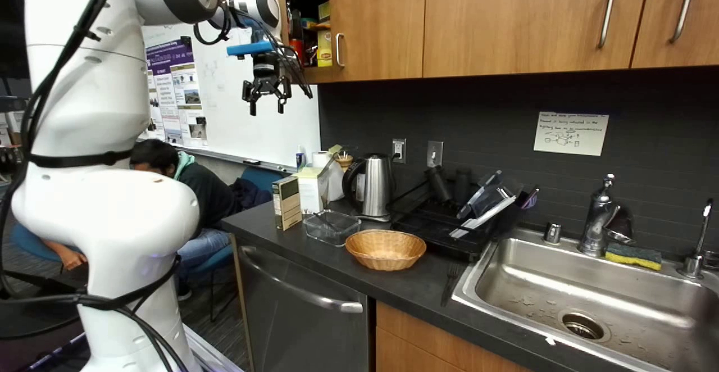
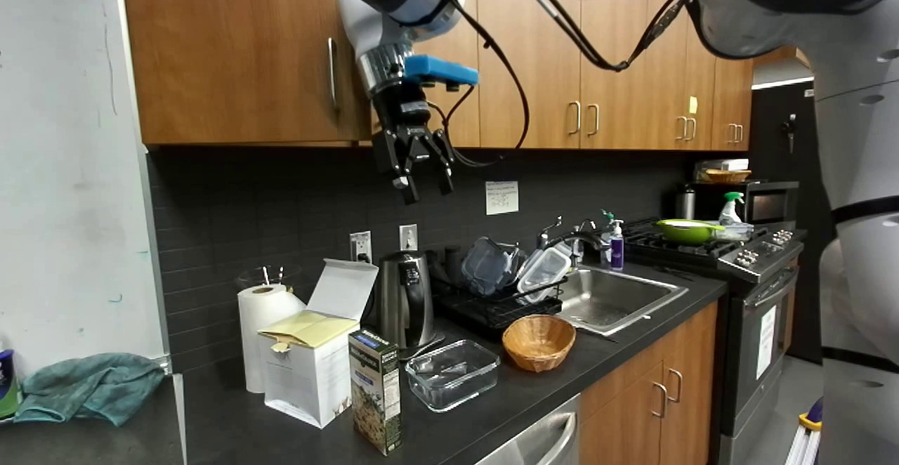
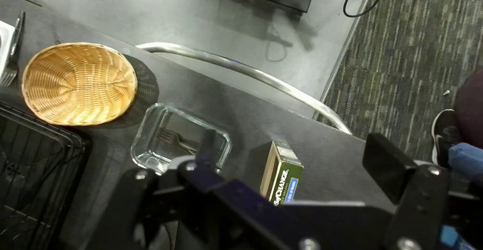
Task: Close the top left cabinet door
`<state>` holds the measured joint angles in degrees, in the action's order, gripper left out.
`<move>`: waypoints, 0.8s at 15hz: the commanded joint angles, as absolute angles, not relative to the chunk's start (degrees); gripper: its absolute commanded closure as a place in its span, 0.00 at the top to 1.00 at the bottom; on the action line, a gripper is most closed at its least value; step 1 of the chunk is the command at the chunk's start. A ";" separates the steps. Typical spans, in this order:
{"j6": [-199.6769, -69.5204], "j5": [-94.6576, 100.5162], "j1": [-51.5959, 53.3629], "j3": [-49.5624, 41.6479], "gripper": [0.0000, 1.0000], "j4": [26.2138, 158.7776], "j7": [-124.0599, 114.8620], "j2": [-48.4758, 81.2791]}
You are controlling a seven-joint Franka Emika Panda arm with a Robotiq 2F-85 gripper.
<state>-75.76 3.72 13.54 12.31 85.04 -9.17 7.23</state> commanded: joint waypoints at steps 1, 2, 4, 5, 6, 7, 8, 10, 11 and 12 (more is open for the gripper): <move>-75.70 7.91 14.51 12.17 1.00 79.13 -9.32 10.65; -75.97 9.01 14.58 12.05 1.00 78.42 -9.26 11.06; -76.18 11.03 14.76 11.86 1.00 76.73 -9.51 12.12; -76.39 11.81 14.79 11.73 1.00 75.94 -9.58 12.72; -76.48 12.37 14.93 11.62 1.00 74.96 -9.76 13.42; -76.44 12.74 15.06 11.47 1.00 73.97 -9.91 14.14; -76.40 13.04 15.21 11.36 1.00 73.02 -9.91 14.78; -76.07 13.06 15.62 11.38 1.00 71.60 -9.94 15.47; -76.02 12.75 15.77 11.42 1.00 71.14 -10.02 15.52; -75.51 12.86 16.14 11.50 1.00 70.58 -10.44 15.37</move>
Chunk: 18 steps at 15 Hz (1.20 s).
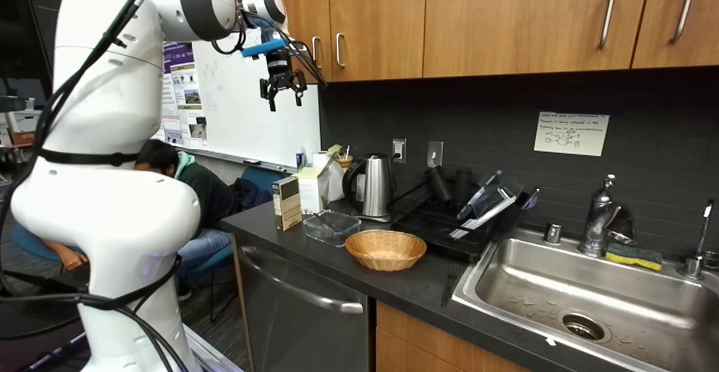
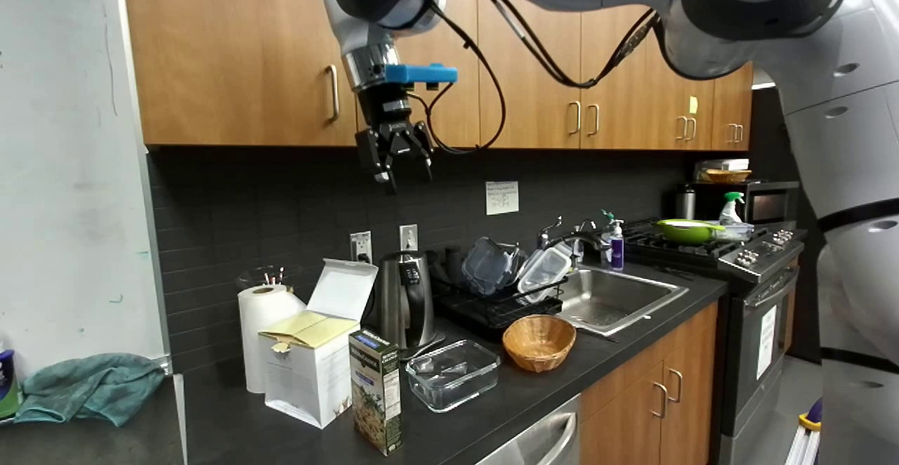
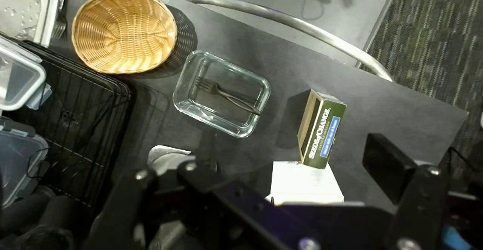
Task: Close the top left cabinet door
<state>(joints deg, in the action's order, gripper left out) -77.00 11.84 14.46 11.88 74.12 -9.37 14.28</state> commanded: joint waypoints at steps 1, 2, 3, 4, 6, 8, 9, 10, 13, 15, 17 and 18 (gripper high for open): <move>-75.45 12.41 15.64 12.22 1.00 70.73 -11.10 14.89; -75.22 12.16 15.72 12.28 1.00 70.62 -11.60 14.38; -74.80 11.51 15.80 12.38 1.00 70.34 -12.62 14.10; -74.29 10.90 15.88 12.48 1.00 70.45 -14.17 13.50; -73.53 9.27 15.81 12.62 1.00 71.37 -17.10 12.10; -73.50 7.11 15.41 12.58 1.00 74.11 -19.66 10.07; -73.57 6.07 15.26 12.53 1.00 75.45 -20.75 9.12; -74.04 4.59 14.95 12.42 1.00 77.42 -22.02 7.82; -75.79 0.42 14.12 12.04 1.00 84.24 -25.26 3.73; -76.67 -0.86 13.93 11.98 1.00 89.17 -26.76 0.85; -77.56 -2.21 13.73 11.78 1.00 93.58 -27.71 -1.94; -78.11 -2.77 13.50 11.82 1.00 95.98 -28.20 -3.38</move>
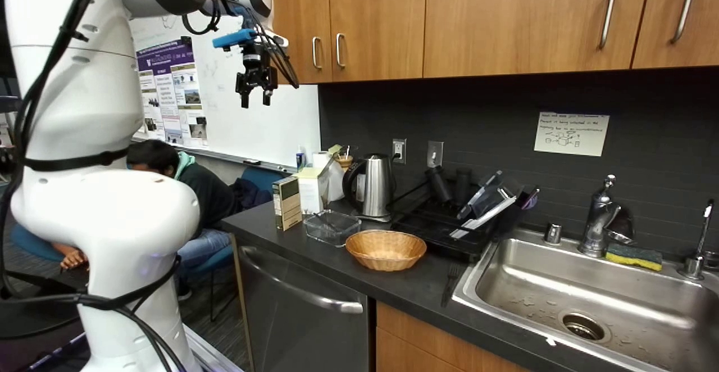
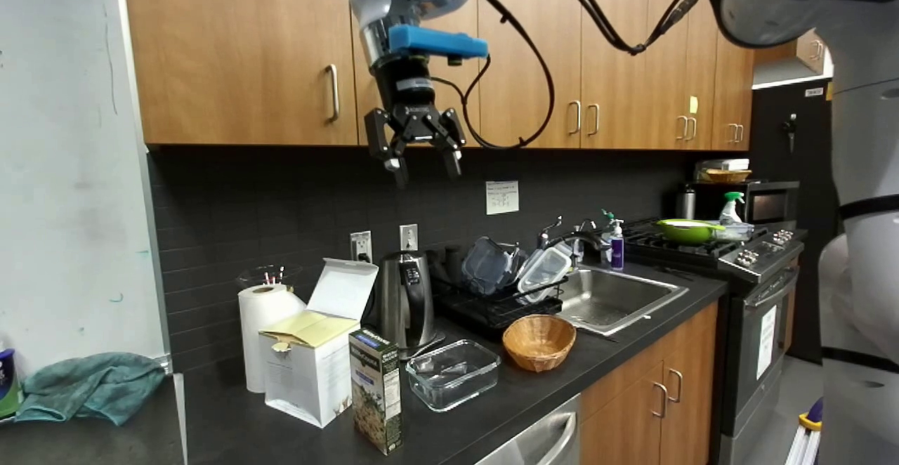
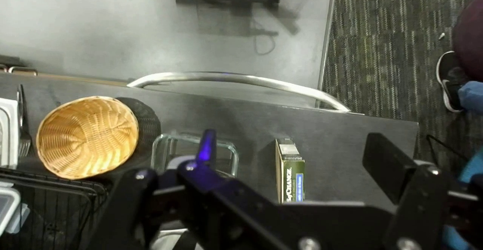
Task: Close the top left cabinet door
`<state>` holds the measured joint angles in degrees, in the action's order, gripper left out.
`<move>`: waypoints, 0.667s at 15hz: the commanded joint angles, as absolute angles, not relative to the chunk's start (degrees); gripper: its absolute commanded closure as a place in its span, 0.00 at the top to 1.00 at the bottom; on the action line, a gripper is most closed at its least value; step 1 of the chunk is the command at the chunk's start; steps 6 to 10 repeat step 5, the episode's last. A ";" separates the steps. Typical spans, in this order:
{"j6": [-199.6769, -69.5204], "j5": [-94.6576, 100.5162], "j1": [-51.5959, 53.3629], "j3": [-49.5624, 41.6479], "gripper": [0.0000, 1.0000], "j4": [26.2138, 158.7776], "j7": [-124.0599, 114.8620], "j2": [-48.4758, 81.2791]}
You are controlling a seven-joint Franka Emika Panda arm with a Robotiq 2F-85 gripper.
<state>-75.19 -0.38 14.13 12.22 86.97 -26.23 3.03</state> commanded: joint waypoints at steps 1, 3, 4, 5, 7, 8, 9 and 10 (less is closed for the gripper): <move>-78.49 -3.31 13.33 11.91 1.00 98.08 -28.56 -4.71; -76.39 -1.96 13.36 12.61 1.00 93.61 -27.68 -1.10; -76.93 -2.27 13.13 12.69 1.00 95.63 -27.78 -2.38; -77.35 -2.36 13.01 12.77 1.00 97.03 -27.85 -3.34; -77.35 -2.36 13.01 12.77 1.00 97.03 -27.85 -3.34; -77.35 -2.36 13.01 12.77 1.00 97.03 -27.85 -3.34; -77.35 -2.36 13.01 12.77 1.00 97.03 -27.85 -3.34; -77.35 -2.36 13.01 12.77 1.00 97.03 -27.85 -3.34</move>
